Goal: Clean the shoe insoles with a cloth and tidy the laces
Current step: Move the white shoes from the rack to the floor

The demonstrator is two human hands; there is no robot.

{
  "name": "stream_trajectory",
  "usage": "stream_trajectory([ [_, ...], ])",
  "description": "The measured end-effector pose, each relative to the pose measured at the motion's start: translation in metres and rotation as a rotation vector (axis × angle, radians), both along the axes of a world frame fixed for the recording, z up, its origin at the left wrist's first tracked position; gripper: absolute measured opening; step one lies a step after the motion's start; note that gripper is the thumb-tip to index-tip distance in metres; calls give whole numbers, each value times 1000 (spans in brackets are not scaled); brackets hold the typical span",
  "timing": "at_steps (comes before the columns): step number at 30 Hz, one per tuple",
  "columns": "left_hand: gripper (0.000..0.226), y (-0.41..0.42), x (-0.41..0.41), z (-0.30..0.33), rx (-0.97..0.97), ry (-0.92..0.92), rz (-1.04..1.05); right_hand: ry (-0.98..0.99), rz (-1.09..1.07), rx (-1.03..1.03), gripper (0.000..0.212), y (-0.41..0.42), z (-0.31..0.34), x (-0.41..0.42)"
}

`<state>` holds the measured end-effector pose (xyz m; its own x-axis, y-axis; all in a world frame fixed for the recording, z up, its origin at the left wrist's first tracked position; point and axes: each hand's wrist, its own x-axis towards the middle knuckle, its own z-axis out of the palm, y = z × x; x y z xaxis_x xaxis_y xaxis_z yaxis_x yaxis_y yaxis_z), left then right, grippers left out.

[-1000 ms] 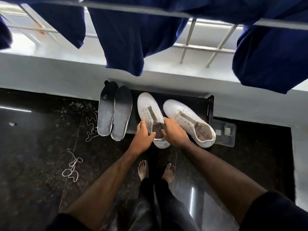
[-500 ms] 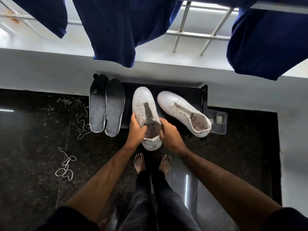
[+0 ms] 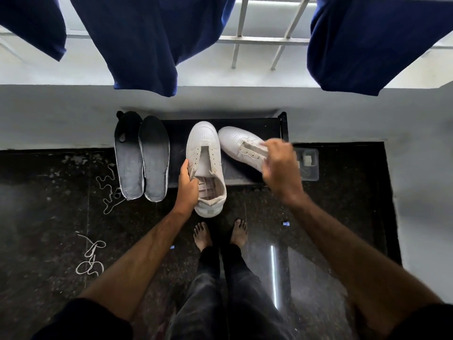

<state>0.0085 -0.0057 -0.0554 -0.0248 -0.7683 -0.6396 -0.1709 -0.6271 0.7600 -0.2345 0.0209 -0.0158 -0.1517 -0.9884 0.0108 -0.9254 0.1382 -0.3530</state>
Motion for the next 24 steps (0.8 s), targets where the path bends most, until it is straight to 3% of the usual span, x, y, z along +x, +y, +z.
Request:
stream_trajectory([
  [1, 65, -1, 1, -1, -7, 3, -9, 58, -57, 53, 52, -12, 0, -16],
  [3, 66, -2, 3, -4, -20, 3, -20, 62, -91, 346, 62, -35, -4, -40],
  [6, 68, -5, 1, -7, -17, 30, -7, 55, -26, 668, 61, -50, -16, -60],
  [12, 64, -5, -3, -6, -23, 95, 7, 170, -38, 559, 32, -38, -30, -55],
  [15, 65, 0, 0, -5, -31, 80, 5, 132, -98, 493, 24, -21, -26, -51],
  [24, 55, 48, 5, 11, -81, 75, -90, -287, -408, 416, 44, 99, 13, -34],
])
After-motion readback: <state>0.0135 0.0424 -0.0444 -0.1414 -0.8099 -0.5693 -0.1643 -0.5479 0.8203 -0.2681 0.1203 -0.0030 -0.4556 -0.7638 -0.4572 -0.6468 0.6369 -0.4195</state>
